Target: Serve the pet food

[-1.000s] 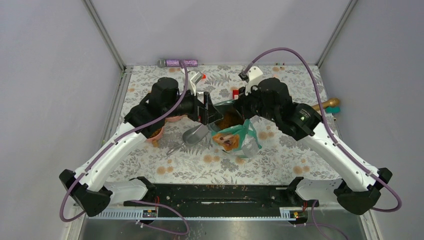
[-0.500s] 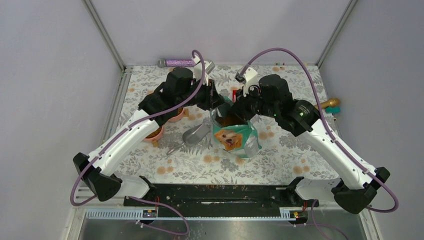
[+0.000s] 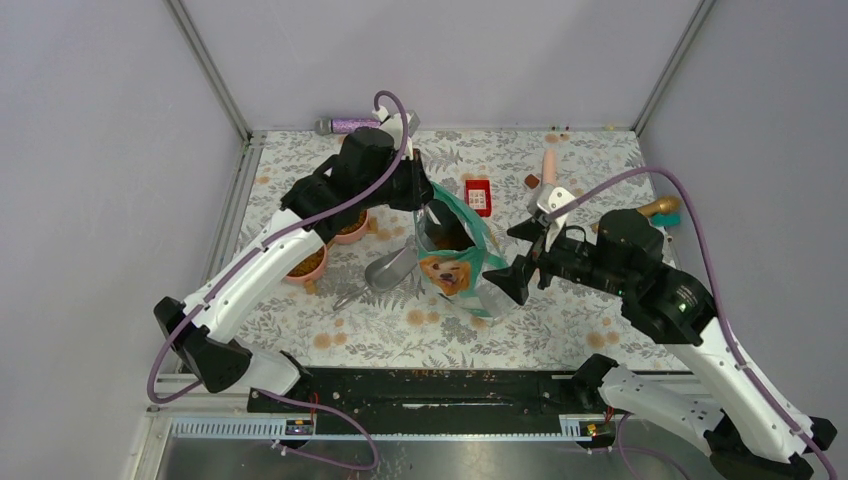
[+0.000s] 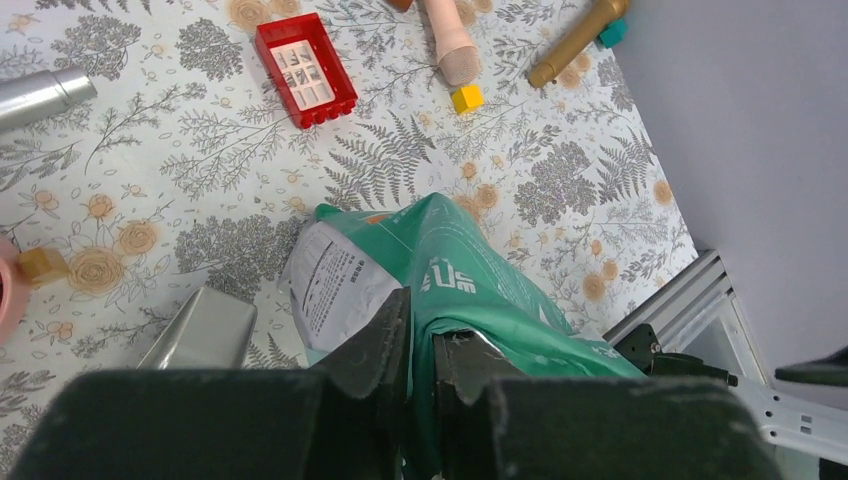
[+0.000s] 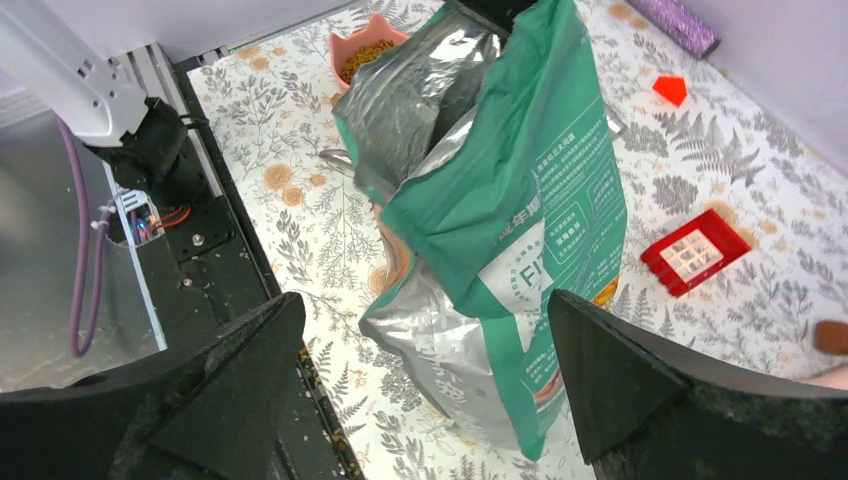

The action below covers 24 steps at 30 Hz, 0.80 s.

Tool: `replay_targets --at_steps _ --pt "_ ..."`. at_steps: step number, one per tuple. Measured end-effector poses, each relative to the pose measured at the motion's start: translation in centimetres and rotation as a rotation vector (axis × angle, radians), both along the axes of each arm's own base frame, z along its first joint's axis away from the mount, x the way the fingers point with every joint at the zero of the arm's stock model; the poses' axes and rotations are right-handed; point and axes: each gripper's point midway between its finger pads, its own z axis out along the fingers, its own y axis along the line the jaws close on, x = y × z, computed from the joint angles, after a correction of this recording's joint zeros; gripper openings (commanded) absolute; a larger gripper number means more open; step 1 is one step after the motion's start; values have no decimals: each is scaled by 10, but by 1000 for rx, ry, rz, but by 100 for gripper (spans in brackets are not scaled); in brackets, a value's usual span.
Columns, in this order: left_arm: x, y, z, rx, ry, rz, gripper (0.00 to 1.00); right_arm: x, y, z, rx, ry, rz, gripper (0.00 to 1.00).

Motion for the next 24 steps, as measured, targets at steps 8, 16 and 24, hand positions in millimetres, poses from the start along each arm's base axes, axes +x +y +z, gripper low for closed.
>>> replay_targets --at_steps 8,16,24 --pt "1 2 -2 12 35 34 1 9 18 -19 -20 -72 85 95" --pt "0 5 -5 15 64 68 0 37 44 -41 -38 26 56 0" --pt "-40 5 3 6 93 65 0 24 15 -32 43 134 -115 0"
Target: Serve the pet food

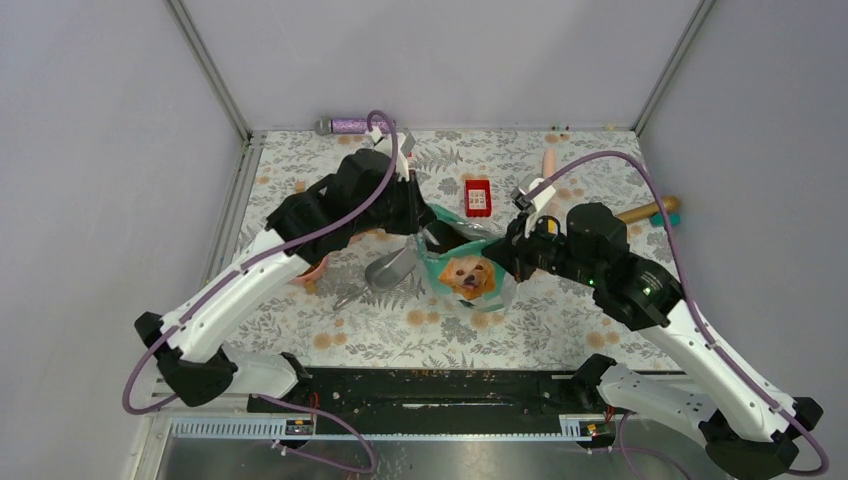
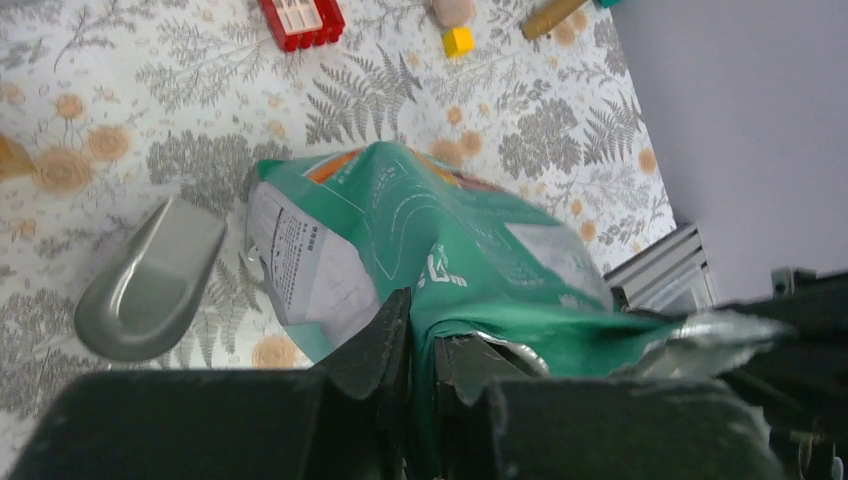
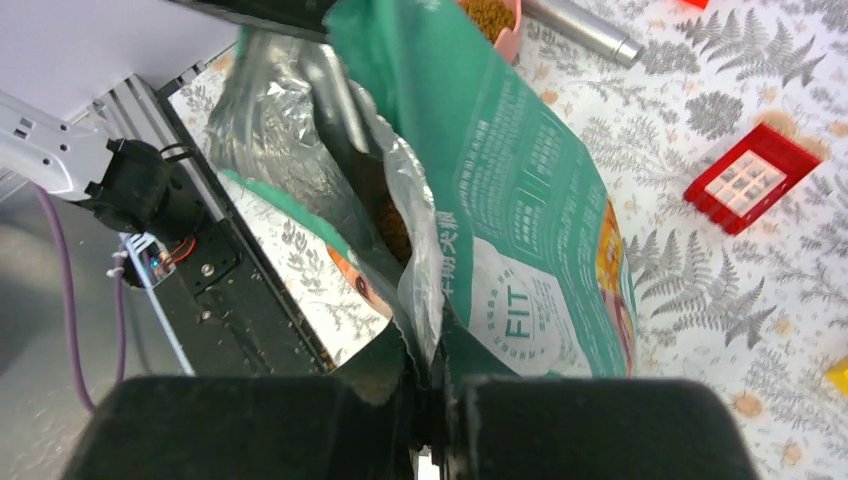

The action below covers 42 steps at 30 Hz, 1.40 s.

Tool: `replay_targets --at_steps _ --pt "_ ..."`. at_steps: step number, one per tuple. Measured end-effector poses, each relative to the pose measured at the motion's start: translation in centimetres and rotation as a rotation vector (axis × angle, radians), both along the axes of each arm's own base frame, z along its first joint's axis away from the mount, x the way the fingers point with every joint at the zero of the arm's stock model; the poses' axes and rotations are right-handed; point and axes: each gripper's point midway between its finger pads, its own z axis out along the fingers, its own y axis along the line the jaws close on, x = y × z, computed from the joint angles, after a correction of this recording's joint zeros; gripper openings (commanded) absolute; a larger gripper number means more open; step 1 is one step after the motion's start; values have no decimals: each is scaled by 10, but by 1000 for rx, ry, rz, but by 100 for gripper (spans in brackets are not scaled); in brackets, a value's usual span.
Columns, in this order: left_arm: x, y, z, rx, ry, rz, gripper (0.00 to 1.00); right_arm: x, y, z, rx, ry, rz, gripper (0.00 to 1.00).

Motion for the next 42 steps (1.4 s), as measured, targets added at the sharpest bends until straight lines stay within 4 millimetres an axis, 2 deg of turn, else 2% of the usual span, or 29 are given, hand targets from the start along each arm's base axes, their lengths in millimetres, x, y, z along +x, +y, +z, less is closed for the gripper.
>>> replay_targets --at_steps 4,9,10,11,12,13,14,15,17,21,26,28,30,34,37,42 --pt "-36 10 -1 1 3 -14 0 -9 -7 0 0 41 -1 0" --pt "-59 16 0 -35 14 -23 1 3 -11 3 19 89 -3 0" --pt "-61 15 1 -39 13 -25 7 7 -12 4 26 107 -1 0" --pt "-62 14 2 -43 12 -25 19 12 -14 4 35 129 5 0" --pt "-62 13 3 -47 9 -26 36 15 -14 5 44 153 15 0" --pt "-62 12 4 -48 1 -26 61 18 -15 5 56 179 31 0" --pt "-61 13 5 -45 -11 -29 81 21 -16 5 60 197 40 0" --pt "-60 15 8 -43 -26 -29 97 26 -19 5 65 209 42 0" --pt "-58 22 14 -39 -64 -21 99 36 -22 5 72 213 48 0" --pt "-55 39 29 -22 -157 -7 98 42 -22 5 66 180 87 2" --pt "-38 76 48 -39 -275 47 99 43 -22 5 60 164 101 5" --pt "-38 93 42 -44 -308 55 99 43 -22 5 62 169 98 7" --pt "-44 101 28 -40 -324 27 99 43 -22 5 68 181 92 8" --pt "-53 93 10 -50 -353 -75 99 45 -22 4 84 213 72 9" --pt "-45 77 5 -65 -350 -145 95 47 -23 4 93 234 44 15" --pt "-25 41 -7 -117 -299 -314 77 49 -28 5 107 239 -20 17"
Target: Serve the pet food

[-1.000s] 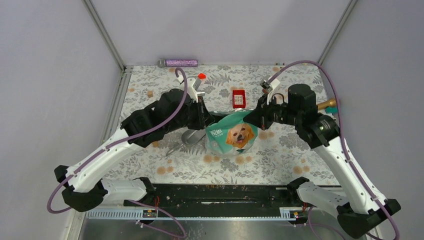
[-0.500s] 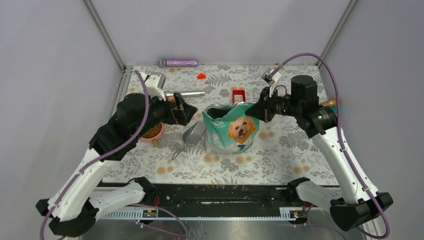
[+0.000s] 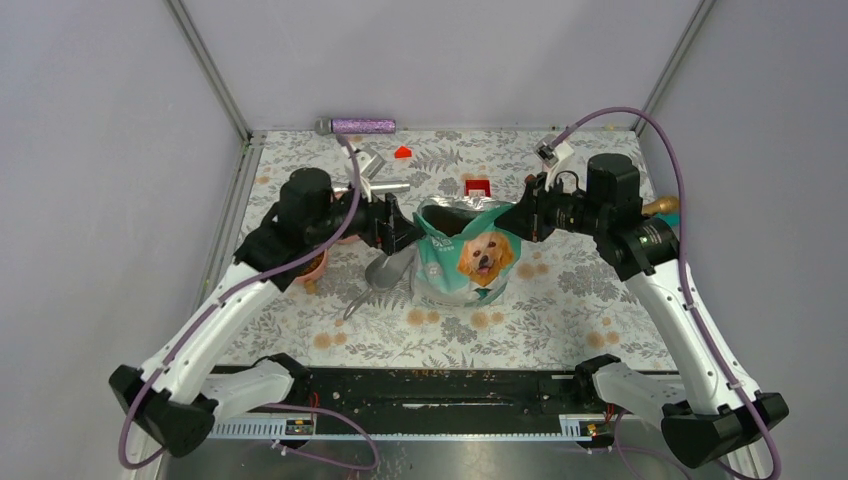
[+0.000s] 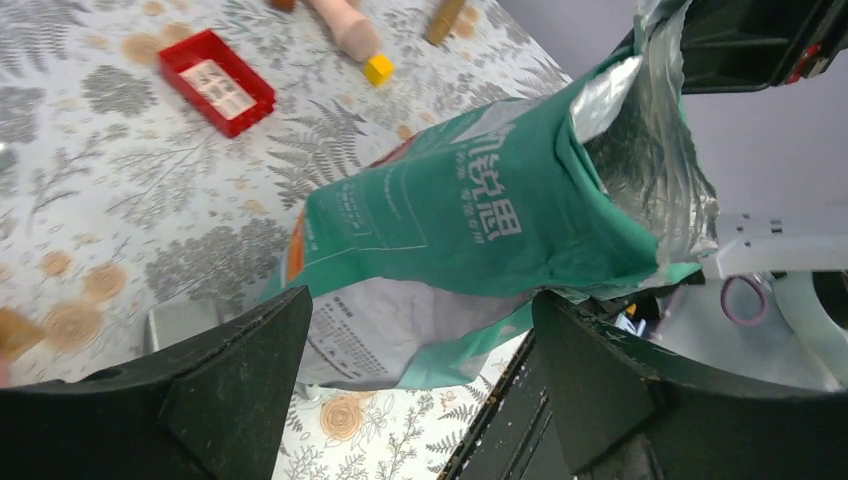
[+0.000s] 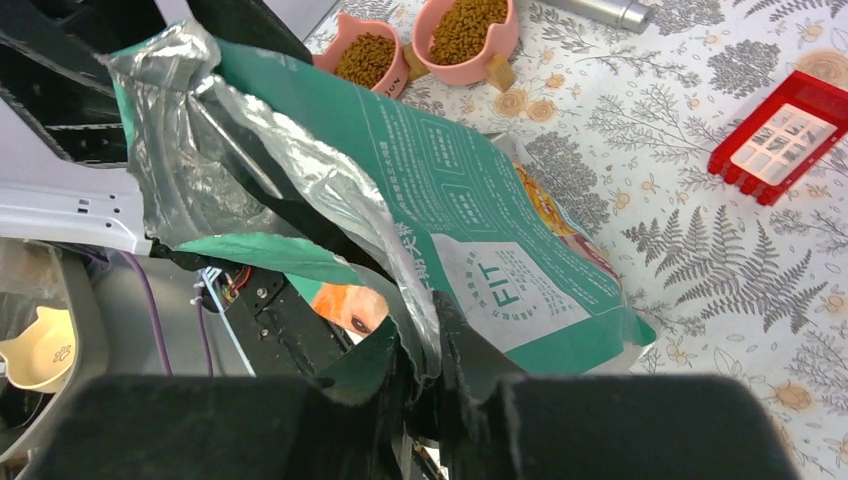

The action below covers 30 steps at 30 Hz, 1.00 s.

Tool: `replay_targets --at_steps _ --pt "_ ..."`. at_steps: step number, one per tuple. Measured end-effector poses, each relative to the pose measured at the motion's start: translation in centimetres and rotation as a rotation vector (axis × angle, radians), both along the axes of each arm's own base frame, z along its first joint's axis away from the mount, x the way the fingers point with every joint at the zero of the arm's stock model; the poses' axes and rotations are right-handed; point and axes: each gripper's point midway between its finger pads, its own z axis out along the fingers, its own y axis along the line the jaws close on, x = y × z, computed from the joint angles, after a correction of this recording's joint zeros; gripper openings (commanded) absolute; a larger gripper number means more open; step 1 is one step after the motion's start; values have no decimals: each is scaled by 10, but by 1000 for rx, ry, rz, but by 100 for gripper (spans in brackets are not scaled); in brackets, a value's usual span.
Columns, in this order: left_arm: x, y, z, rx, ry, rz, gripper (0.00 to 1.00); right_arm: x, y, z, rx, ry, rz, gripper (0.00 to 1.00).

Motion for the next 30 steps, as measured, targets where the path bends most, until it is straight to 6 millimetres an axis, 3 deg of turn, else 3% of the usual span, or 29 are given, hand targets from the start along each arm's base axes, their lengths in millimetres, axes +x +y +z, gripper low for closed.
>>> replay_targets --at_steps 7,11,17,19,25,27,30 --pt "5 -24 -4 -44 38 -183 72 -6 -6 4 9 -23 -27 30" --pt "3 -37 5 -104 22 -275 69 -9 -3 3 12 -37 9 46" --pt "6 -53 15 -157 25 -377 46 -27 4 5 26 -116 160 49" --pt "8 -58 16 -166 26 -402 37 -29 5 7 30 -146 183 41" --pt "10 -59 20 -186 23 -429 18 -25 5 8 24 -178 179 3" --pt "12 -59 19 -194 20 -424 0 -21 3 7 21 -157 146 0" --pt "12 -56 18 -215 11 -410 0 -13 0 6 26 -104 74 0"
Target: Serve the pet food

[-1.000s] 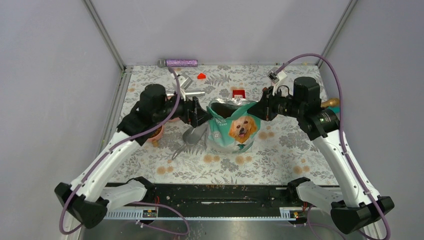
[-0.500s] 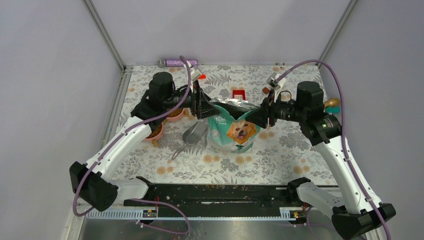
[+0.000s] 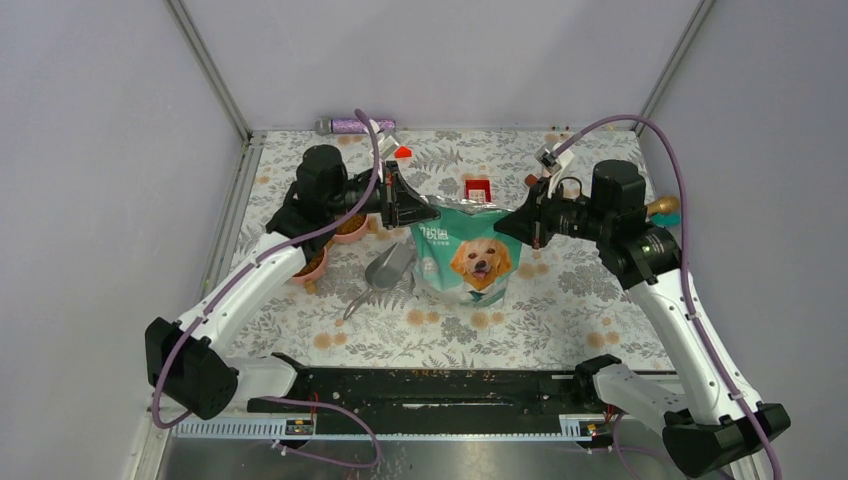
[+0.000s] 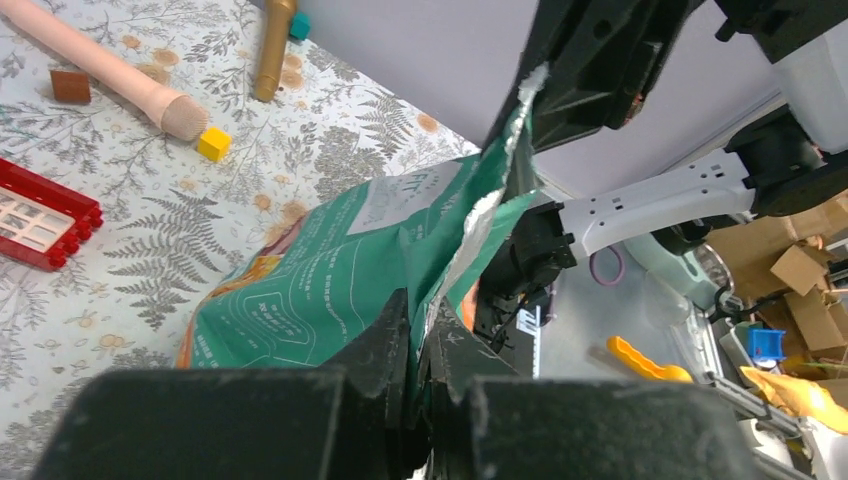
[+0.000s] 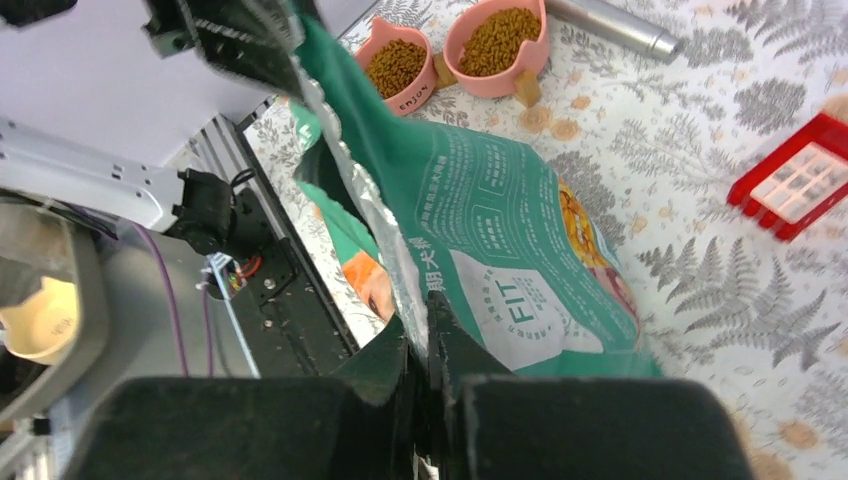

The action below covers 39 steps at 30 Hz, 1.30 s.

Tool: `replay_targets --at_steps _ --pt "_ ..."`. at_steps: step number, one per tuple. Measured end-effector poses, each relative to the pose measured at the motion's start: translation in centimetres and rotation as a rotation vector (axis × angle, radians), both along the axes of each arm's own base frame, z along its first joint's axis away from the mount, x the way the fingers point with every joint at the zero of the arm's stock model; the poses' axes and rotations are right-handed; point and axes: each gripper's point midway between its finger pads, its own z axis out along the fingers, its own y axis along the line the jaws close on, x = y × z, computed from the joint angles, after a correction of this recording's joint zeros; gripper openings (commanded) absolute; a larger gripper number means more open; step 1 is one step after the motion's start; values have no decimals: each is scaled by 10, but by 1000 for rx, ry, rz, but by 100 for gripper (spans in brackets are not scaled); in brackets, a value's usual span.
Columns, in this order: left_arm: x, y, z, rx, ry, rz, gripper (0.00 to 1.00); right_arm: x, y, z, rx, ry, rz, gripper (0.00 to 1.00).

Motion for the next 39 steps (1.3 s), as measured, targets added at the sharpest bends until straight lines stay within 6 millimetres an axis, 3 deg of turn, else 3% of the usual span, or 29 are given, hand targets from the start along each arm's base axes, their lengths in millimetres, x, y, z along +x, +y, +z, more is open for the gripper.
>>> replay_targets --at_steps 10,17,23,28,29,31,34,35,39 --pt "-48 -2 -2 -57 128 45 0 21 -4 1 112 382 -68 0" --pt "-86 -10 0 -20 200 99 0 8 2 5 175 571 -26 0" --pt "-97 -10 8 6 238 150 0 -10 -3 16 162 508 32 0" --pt "-86 -6 -4 65 253 246 0 -19 -9 10 97 371 117 6" --pt "-84 -5 -4 68 243 257 2 -19 -10 9 84 332 146 7" --pt "-81 -5 -6 78 213 264 16 -16 -12 8 45 251 212 10" --pt "-77 -7 -11 104 163 249 49 -11 -16 4 -18 147 293 21" --pt "-77 -9 -14 115 152 233 55 -9 -18 4 -39 117 309 24" --pt "-78 -15 -29 166 118 155 61 -8 -26 3 -101 16 368 27"
